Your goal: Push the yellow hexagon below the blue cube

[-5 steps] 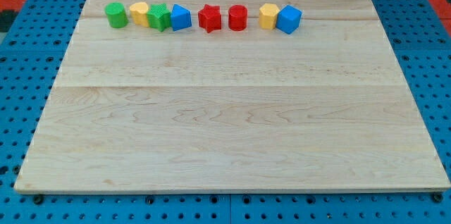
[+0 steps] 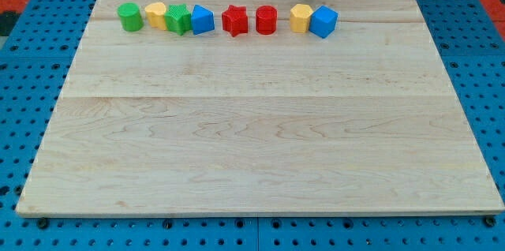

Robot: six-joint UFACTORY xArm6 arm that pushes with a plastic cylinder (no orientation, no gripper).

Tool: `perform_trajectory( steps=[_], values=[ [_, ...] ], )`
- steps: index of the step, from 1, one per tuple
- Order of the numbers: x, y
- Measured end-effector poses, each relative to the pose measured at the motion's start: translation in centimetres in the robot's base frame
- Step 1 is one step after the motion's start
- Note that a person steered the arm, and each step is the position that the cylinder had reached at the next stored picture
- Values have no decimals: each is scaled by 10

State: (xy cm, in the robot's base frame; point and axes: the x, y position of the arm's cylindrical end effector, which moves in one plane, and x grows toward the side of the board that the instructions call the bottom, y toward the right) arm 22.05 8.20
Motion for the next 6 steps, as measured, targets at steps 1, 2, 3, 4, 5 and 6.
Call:
perform_trajectory(
  steps=[1, 2, 3, 4, 5, 6],
  values=[
    [50, -11],
    [75, -24],
    [114, -11],
    [116, 23],
    [138, 44],
    [166, 7]
  ],
)
